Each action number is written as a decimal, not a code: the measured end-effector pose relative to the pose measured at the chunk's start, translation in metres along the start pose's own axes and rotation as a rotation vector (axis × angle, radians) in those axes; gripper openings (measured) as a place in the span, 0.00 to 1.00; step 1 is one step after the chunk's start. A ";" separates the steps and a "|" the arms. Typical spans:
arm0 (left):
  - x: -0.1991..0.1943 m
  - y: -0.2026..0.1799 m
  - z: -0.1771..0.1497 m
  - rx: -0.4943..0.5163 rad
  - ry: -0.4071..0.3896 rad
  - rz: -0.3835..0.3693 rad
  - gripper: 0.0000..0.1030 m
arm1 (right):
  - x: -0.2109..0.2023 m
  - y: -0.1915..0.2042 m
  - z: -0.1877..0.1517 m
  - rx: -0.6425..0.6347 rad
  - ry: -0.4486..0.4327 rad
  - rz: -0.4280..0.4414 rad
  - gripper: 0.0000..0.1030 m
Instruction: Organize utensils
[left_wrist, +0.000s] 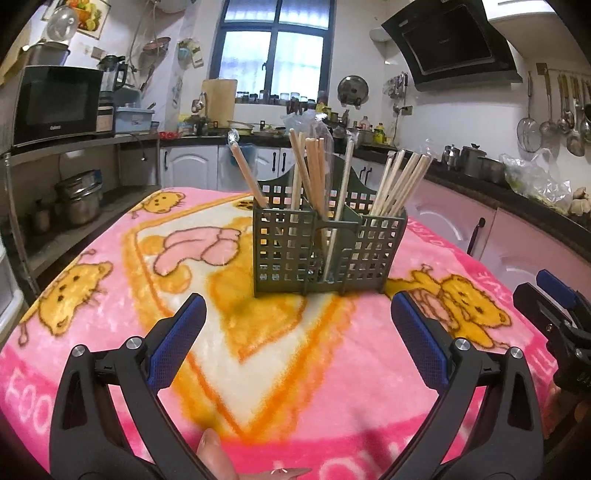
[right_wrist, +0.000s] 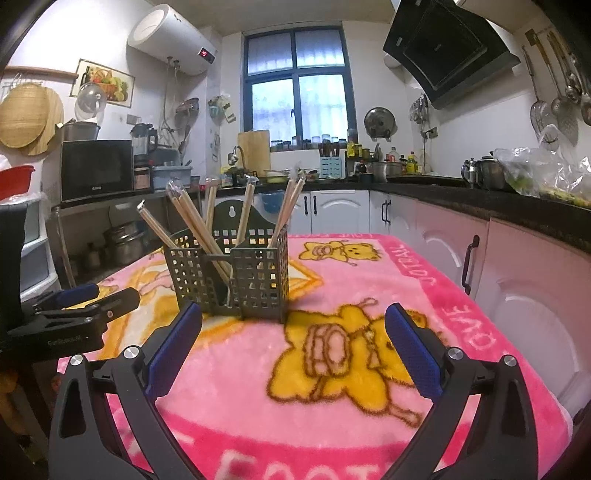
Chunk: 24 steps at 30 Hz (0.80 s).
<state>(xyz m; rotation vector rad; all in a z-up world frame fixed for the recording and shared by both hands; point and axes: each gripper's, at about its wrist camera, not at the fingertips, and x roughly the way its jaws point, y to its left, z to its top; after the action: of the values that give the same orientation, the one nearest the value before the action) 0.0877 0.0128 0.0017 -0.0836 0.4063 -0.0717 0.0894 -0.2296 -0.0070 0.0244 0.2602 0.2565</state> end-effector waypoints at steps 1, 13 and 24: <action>0.001 0.001 0.000 -0.003 0.003 -0.003 0.90 | 0.000 0.001 -0.002 -0.001 0.003 0.001 0.94; 0.002 0.003 0.000 -0.008 0.002 -0.009 0.90 | 0.002 0.004 -0.005 -0.015 -0.010 -0.008 0.94; 0.005 0.003 0.000 -0.006 0.002 -0.009 0.90 | 0.002 0.004 -0.006 -0.005 -0.010 -0.011 0.94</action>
<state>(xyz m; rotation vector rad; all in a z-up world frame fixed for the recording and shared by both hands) 0.0925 0.0153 -0.0011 -0.0918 0.4086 -0.0796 0.0883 -0.2250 -0.0130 0.0196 0.2492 0.2463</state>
